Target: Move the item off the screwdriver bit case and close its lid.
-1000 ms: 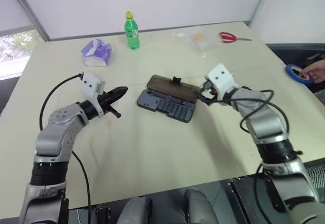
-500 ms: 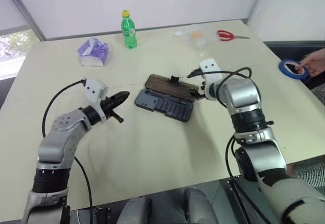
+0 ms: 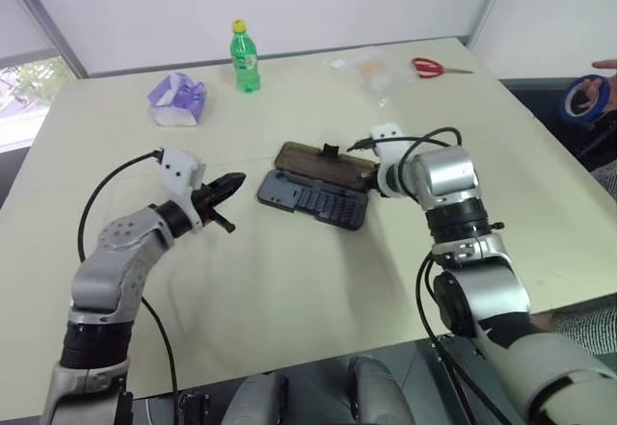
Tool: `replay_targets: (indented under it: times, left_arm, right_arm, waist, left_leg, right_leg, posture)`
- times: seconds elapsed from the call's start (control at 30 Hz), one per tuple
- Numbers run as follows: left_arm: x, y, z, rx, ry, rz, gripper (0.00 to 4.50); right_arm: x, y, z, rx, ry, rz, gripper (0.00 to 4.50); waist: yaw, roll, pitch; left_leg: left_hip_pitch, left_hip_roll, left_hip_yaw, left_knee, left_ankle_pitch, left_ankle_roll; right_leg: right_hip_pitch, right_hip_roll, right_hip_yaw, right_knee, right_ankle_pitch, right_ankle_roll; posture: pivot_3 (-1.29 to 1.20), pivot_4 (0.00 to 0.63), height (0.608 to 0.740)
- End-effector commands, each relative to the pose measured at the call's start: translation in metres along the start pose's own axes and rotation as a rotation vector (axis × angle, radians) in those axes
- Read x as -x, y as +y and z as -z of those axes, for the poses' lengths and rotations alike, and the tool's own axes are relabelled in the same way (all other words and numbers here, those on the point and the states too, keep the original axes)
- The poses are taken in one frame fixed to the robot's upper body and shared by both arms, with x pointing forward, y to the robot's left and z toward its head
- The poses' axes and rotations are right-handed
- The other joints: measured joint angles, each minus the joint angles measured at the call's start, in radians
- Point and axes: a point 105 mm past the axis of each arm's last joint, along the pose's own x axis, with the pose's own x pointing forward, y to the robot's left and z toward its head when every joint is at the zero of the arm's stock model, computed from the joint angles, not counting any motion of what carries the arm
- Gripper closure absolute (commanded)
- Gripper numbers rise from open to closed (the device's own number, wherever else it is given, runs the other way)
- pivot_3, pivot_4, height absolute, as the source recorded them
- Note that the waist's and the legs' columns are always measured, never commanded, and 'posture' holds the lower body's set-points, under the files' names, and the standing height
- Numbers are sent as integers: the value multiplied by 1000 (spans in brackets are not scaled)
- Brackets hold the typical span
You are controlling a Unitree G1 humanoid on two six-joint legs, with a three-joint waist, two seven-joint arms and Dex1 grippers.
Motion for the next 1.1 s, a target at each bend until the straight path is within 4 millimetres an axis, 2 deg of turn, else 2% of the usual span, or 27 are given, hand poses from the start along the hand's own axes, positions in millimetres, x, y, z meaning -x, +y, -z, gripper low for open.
replay_targets:
  times: [0.03, 0.43, 0.8, 1.1]
  left_arm:
    - [4, 0, -10, -41, -20, -5, 4500]
    - [5, 4, -9, -59, -16, -20, 4500]
    - [6, 4, -7, -57, -13, -16, 4500]
    - [4, 4, -6, -58, -9, -5, 4500]
  right_arm:
    - [-1, -4, 3, -11, 23, 18, 4426]
    - [3, 5, 11, -2, 66, -4, 4426]
    - [33, 25, 18, 82, 35, -102, 4426]
    - [36, 17, 29, 59, 68, -72, 4426]
  waist:
    - [2, 0, 0]
    - [0, 0, 0]
    - [-3, 0, 0]
    - [-1, 0, 0]
  left_leg:
    - [0, 0, 0, 0, 0, 0]
    - [0, 0, 0, 0, 0, 0]
    - [0, 0, 0, -1, 0, 0]
    - [0, 0, 0, -1, 0, 0]
  right_leg:
    - [0, 0, 0, 0, 0, 0]
    - [-2, -1, 0, 7, 0, 0]
    - [-3, -1, 0, 8, 0, 0]
    - [-3, -1, 0, 8, 0, 0]
  posture:
    - [0, 150, 740]
    - [0, 150, 740]
    - [0, 150, 740]
    - [0, 150, 740]
